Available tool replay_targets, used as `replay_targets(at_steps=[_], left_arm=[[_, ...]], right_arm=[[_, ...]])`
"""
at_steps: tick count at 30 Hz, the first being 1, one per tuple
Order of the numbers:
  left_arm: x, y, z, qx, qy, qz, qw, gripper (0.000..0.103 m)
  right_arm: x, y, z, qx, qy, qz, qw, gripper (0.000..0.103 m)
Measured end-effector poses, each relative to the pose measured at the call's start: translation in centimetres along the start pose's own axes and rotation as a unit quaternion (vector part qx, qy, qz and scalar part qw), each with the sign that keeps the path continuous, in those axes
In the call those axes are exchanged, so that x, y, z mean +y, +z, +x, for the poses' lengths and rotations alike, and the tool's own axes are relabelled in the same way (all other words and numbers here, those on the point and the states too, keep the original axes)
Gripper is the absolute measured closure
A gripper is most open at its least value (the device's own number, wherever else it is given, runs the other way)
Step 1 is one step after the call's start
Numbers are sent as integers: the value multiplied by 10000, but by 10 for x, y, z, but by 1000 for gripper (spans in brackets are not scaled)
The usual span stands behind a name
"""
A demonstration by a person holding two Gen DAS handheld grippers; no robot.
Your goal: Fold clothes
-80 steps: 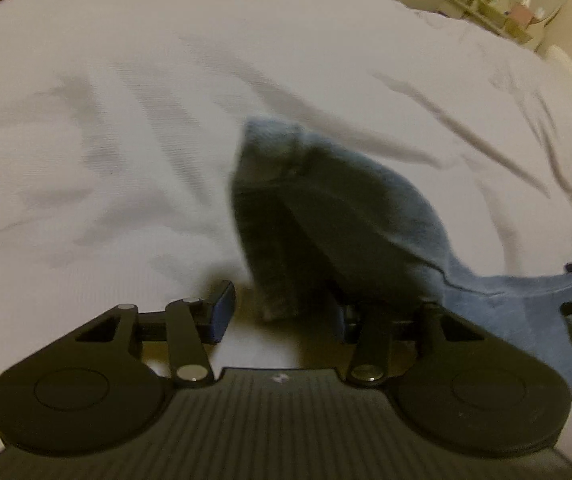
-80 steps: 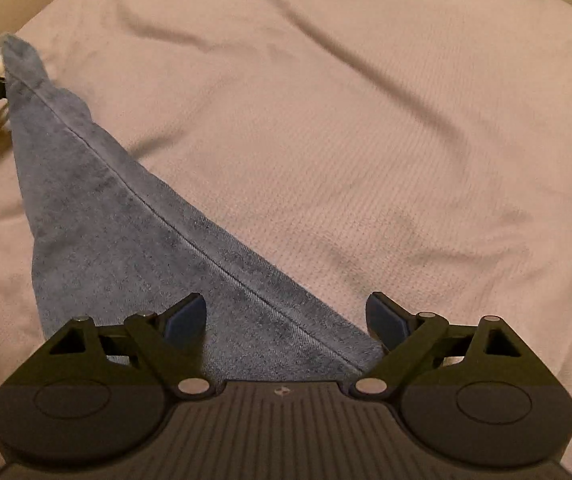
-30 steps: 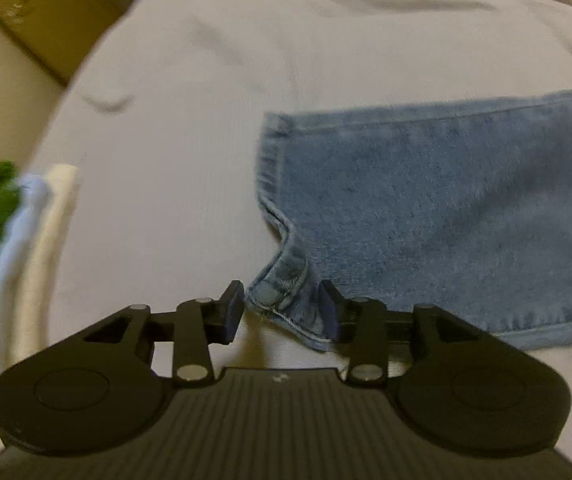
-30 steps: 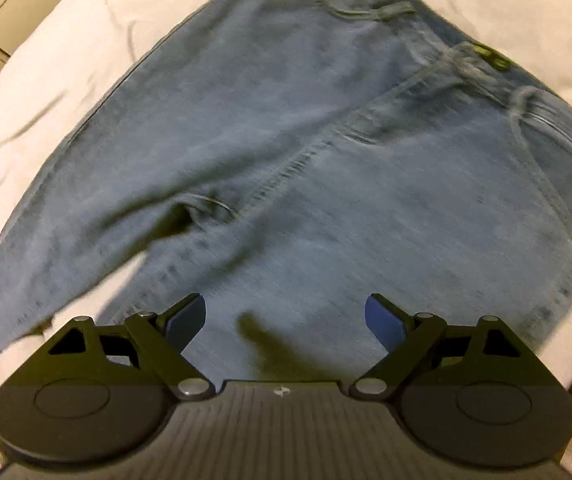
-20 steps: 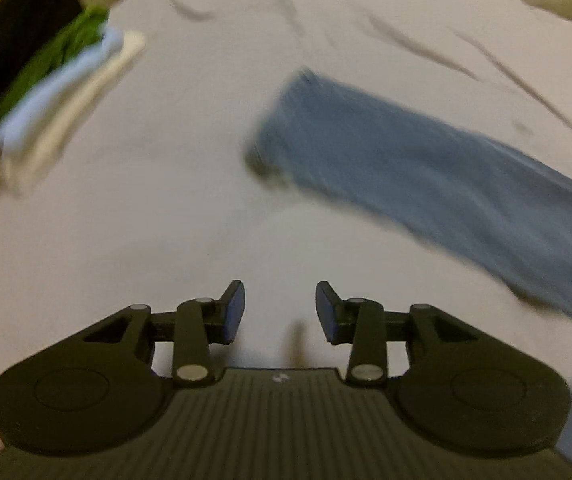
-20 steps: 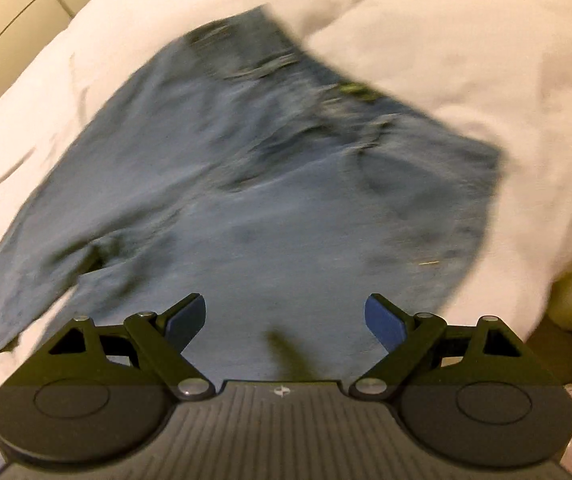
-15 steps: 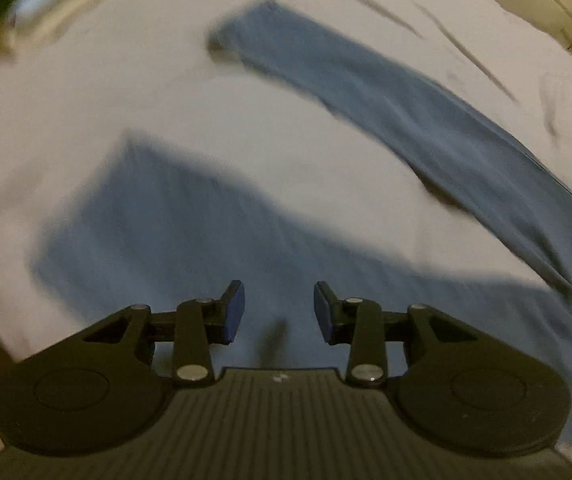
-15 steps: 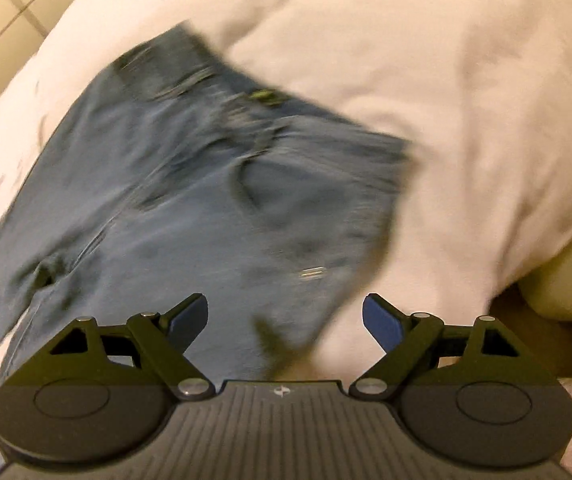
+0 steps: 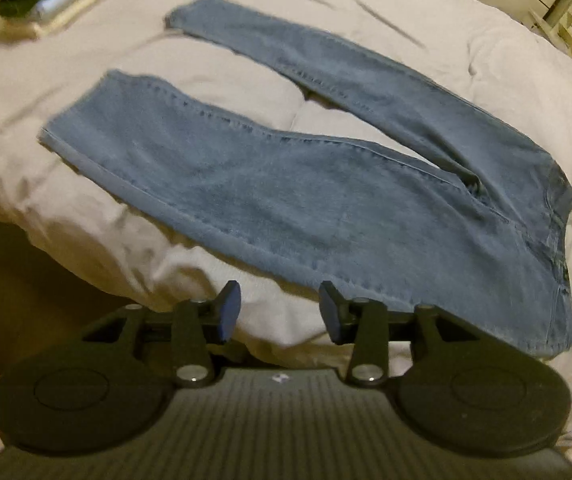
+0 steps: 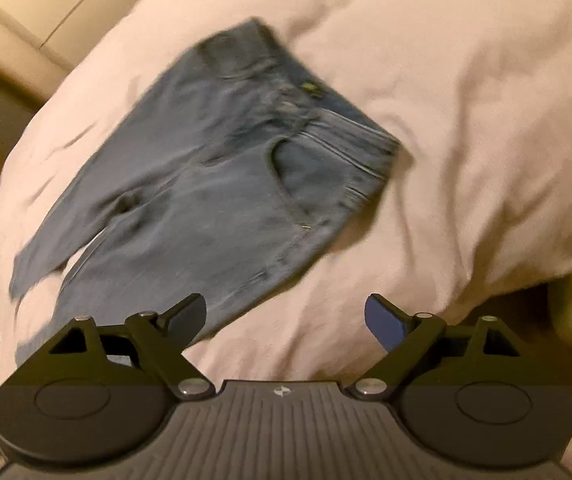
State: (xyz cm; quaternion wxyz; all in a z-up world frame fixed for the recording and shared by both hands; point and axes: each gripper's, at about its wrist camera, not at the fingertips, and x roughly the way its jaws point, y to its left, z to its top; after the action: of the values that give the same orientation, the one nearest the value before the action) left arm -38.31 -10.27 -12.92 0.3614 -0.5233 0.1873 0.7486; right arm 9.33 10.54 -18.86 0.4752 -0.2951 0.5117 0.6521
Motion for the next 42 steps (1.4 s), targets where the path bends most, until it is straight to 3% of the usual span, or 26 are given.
replay_targets(at_steps=[7, 11, 17, 42], left_arm=[[-26, -17, -37, -178, 402, 371, 9983, 52], [-30, -24, -47, -171, 651, 452, 9967, 52], [-34, -27, -64, -345, 789, 544, 9948, 43], [-39, -26, -99, -769, 667, 740, 9921, 38]], right_arm=[[58, -10, -33, -105, -163, -1593, 9870, 14], [75, -22, -42, -149, -281, -2070, 9778, 14], [85, -26, -53, -131, -329, -2180, 9753, 14], [107, -40, -61, -18, -266, -2173, 9757, 13]])
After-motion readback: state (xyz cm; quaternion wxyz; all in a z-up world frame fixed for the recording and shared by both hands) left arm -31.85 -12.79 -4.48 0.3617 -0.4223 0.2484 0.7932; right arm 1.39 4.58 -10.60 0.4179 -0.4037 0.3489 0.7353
